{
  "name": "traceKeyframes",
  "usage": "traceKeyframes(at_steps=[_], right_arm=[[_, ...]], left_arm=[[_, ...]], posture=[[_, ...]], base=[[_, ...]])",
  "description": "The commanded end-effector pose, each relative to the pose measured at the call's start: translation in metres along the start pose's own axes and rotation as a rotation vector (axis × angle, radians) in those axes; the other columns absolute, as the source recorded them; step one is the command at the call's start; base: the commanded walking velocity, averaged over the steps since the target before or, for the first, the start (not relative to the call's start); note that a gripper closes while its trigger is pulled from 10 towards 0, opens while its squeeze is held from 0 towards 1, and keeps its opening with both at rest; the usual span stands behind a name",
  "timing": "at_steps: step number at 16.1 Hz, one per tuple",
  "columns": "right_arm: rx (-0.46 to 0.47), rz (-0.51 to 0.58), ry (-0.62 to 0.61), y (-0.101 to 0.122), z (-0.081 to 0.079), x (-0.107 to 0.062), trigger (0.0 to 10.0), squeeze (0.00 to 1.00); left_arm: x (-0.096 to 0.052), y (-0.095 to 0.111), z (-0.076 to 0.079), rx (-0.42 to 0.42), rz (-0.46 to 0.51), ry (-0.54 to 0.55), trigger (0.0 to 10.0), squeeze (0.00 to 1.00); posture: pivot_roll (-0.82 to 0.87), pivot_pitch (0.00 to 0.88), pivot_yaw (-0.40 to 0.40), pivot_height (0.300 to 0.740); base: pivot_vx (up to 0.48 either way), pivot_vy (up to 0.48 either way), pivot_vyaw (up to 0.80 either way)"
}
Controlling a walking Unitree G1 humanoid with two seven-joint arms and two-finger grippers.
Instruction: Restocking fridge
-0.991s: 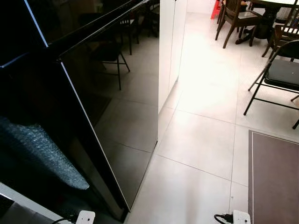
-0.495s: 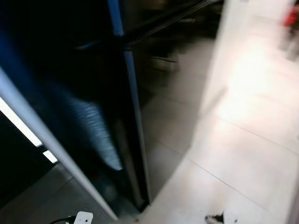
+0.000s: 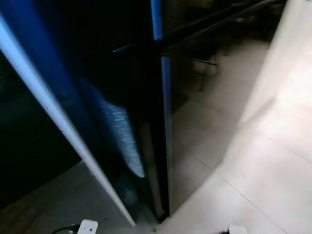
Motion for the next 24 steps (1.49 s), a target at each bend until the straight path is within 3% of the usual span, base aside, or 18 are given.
traceKeyframes(at_steps=[1,3,7,10,13,24], right_arm=[[-0.032,-0.018,0.028,-0.003,-0.009,0.001,10.0,0.0],[0.065,0.005,0.006,0.0,-0.007,0.001,10.0,0.0],[0.017,-0.012,0.018,-0.001,-0.009,0.001,10.0,0.0],[0.076,0.0,0.02,-0.002,-0.011,0.001,10.0,0.0],[0.023,-0.021,0.035,-0.003,-0.012,0.001,10.0,0.0],[-0.007,0.005,0.034,0.009,-0.008,0.003,10.0,0.0]], left_arm=[[-0.002,-0.011,0.001,0.013,-0.032,-0.01,10.0,0.0],[-0.002,-0.012,0.001,0.013,-0.035,-0.011,10.0,0.0],[-0.003,-0.013,0.003,0.01,-0.034,-0.012,10.0,0.0],[-0.003,-0.014,0.004,0.013,-0.038,-0.017,10.0,0.0],[-0.003,-0.014,0.005,0.014,-0.037,-0.021,10.0,0.0],[-0.001,-0.007,0.006,-0.017,-0.022,-0.012,10.0,0.0]], posture=[[0.03,0.0,0.027,0.74],[0.05,0.0,0.021,0.74],[0.05,0.0,0.013,0.74],[0.05,0.0,0.012,0.74],[0.05,0.0,0.012,0.74],[0.04,0.0,0.002,0.74]], base=[[0.0,0.0,0.8],[0.0,0.0,0.8],[0.0,0.0,0.8],[0.0,0.0,0.8],[0.0,0.0,0.8],[0.0,0.0,0.8]])
Point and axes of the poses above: a point about 5 cm out from each wrist's last joint towards the gripper, its own x axis pointing out of the wrist towards the gripper, its own y axis along the axis of the wrist's last joint, z = x × y, the point moved 1 cm from there along x, pointing out of the wrist towards the gripper, and after that the axes turned 11 degrees about x, right-handed, at the moved point
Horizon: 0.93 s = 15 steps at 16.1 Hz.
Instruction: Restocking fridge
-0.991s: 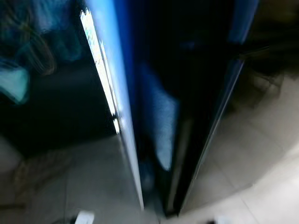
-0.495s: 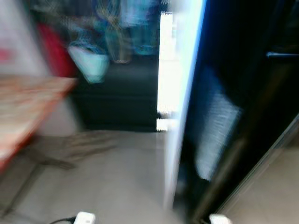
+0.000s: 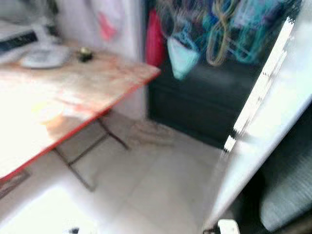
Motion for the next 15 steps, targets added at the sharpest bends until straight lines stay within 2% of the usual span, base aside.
traceKeyframes(at_steps=[1,6,7,9,11,12,13,14,15], right_arm=[[0.001,-0.009,-0.025,-0.002,0.009,-0.002,10.0,0.0],[0.001,-0.006,-0.019,-0.002,0.008,-0.002,10.0,0.0],[-0.001,-0.009,-0.016,-0.002,0.008,-0.002,10.0,0.0],[0.011,-0.016,-0.011,-0.003,0.008,-0.002,10.0,0.0],[-0.002,-0.023,-0.003,-0.003,0.009,-0.002,10.0,0.0],[-0.037,-0.035,0.003,-0.003,0.01,-0.002,10.0,0.0],[-0.047,-0.038,0.007,-0.004,0.011,-0.002,10.0,0.0],[-0.049,-0.042,0.008,-0.004,0.012,-0.002,10.0,0.0],[-0.05,-0.042,0.008,-0.004,0.012,-0.003,10.0,0.0]], left_arm=[[-0.001,-0.005,0.003,-0.016,-0.017,-0.006,10.0,0.0],[-0.001,-0.004,0.002,-0.023,-0.009,0.009,10.0,0.0],[-0.001,-0.004,0.001,-0.061,0.006,0.027,10.0,0.0],[-0.002,0.0,-0.001,-0.182,0.066,0.065,10.0,0.0],[-0.003,0.005,-0.004,-0.168,0.127,0.12,10.0,0.0],[-0.002,0.044,-0.024,-0.135,0.262,0.221,10.0,0.0],[-0.008,0.098,-0.051,-0.115,0.445,0.318,10.0,0.0],[-0.017,0.125,-0.063,-0.104,0.585,0.35,10.0,0.0],[-0.021,0.133,-0.066,-0.104,0.643,0.357,10.0,0.0]], posture=[[0.04,0.0,0.006,0.74],[0.05,0.0,0.006,0.74],[0.05,0.0,0.005,0.74],[0.05,0.0,0.004,0.74],[0.07,0.008,-0.002,0.74],[0.07,0.016,-0.003,0.74],[0.09,0.019,-0.006,0.74],[0.09,0.025,-0.011,0.74],[0.08,0.024,-0.01,0.74]], base=[[0.0,0.0,0.8],[0.0,0.0,0.8],[0.0,0.0,0.8],[0.0,0.0,0.0],[0.0,0.0,0.0],[0.0,0.0,0.0],[0.0,0.0,0.0],[0.0,0.0,0.0],[0.0,0.0,0.0]])
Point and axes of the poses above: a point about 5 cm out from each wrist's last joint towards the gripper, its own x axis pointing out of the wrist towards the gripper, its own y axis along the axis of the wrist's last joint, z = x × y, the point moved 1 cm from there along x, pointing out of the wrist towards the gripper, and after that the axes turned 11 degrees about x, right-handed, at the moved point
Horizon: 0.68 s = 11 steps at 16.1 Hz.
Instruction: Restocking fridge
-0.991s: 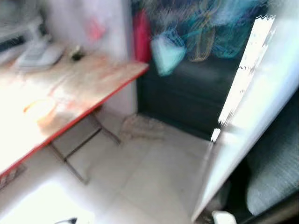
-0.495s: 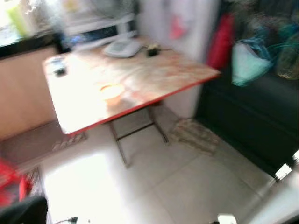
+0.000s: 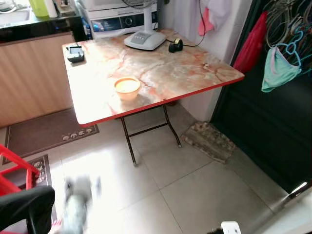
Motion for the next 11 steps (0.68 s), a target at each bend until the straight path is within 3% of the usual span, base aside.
traceKeyframes(at_steps=[1,3,8,11], right_arm=[[0.005,-0.012,-0.004,-0.006,0.003,-0.002,10.0,0.0],[-0.007,-0.017,-0.008,-0.006,0.003,-0.002,10.0,0.0],[-0.008,-0.021,-0.018,-0.007,0.005,-0.002,10.0,0.0],[0.01,-0.012,-0.002,-0.007,0.001,-0.002,10.0,0.0]], left_arm=[[-0.008,-0.003,0.006,-0.025,0.02,-0.014,10.0,0.0],[-0.008,0.011,0.007,-0.018,0.105,-0.021,10.0,0.0],[-0.023,0.067,0.017,-0.099,0.371,-0.046,10.0,0.0],[-0.022,0.089,0.024,-0.198,0.405,-0.058,10.0,0.0]], posture=[[0.09,0.032,-0.01,0.74],[0.07,0.037,-0.005,0.74],[0.08,0.042,-0.001,0.74],[0.08,0.046,-0.004,0.74]], base=[[0.0,0.0,0.0],[0.0,0.0,0.0],[0.0,0.0,0.0],[0.091,0.0,0.0]])
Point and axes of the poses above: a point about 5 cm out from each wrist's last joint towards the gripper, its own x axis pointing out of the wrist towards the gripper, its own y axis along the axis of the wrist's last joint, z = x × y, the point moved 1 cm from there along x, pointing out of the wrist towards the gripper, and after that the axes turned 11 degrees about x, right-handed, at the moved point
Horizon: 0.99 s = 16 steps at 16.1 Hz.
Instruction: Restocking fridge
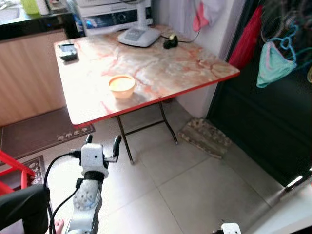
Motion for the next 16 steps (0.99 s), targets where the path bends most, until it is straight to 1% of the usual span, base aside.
traceKeyframes(at_steps=[1,4,5,8,10,13,16], right_arm=[[0.02,0.005,-0.001,-0.001,-0.001,0.0,10.0,0.0],[0.013,0.009,0.004,0.0,-0.003,0.0,10.0,0.0],[-0.001,0.012,0.001,0.0,-0.003,0.0,10.0,0.0],[0.017,0.017,-0.001,0.0,-0.004,0.0,10.0,0.0],[0.036,0.017,0.0,0.0,-0.004,0.0,10.0,0.0],[0.024,0.022,0.004,0.001,-0.005,0.001,10.0,0.0],[0.016,0.025,0.011,0.002,-0.005,0.001,10.0,0.0]], left_arm=[[0.006,0.006,0.0,-0.033,0.003,-0.001,10.0,0.0],[0.01,0.011,-0.003,-0.055,-0.001,-0.004,10.0,0.0],[0.01,0.011,-0.004,-0.062,-0.006,-0.003,10.0,0.0],[0.011,0.016,-0.006,-0.089,-0.013,-0.001,10.0,0.0],[0.013,0.02,-0.005,-0.096,-0.012,-0.007,10.0,0.0],[0.016,0.024,-0.004,-0.103,-0.009,-0.013,10.0,0.0],[0.02,0.029,-0.003,-0.109,-0.001,-0.017,10.0,0.0]], posture=[[0.08,0.045,0.002,0.74],[0.08,0.044,0.009,0.74],[0.07,0.045,0.01,0.74],[0.08,0.044,0.009,0.74],[0.08,0.042,0.009,0.74],[0.08,0.037,0.01,0.74],[0.09,0.023,0.009,0.74]], base=[[0.3,0.0,0.0],[0.31,0.0,0.0],[0.319,0.0,0.46],[0.356,0.0,0.73],[0.356,0.0,0.0],[0.361,0.0,0.0],[0.363,0.0,0.6]])
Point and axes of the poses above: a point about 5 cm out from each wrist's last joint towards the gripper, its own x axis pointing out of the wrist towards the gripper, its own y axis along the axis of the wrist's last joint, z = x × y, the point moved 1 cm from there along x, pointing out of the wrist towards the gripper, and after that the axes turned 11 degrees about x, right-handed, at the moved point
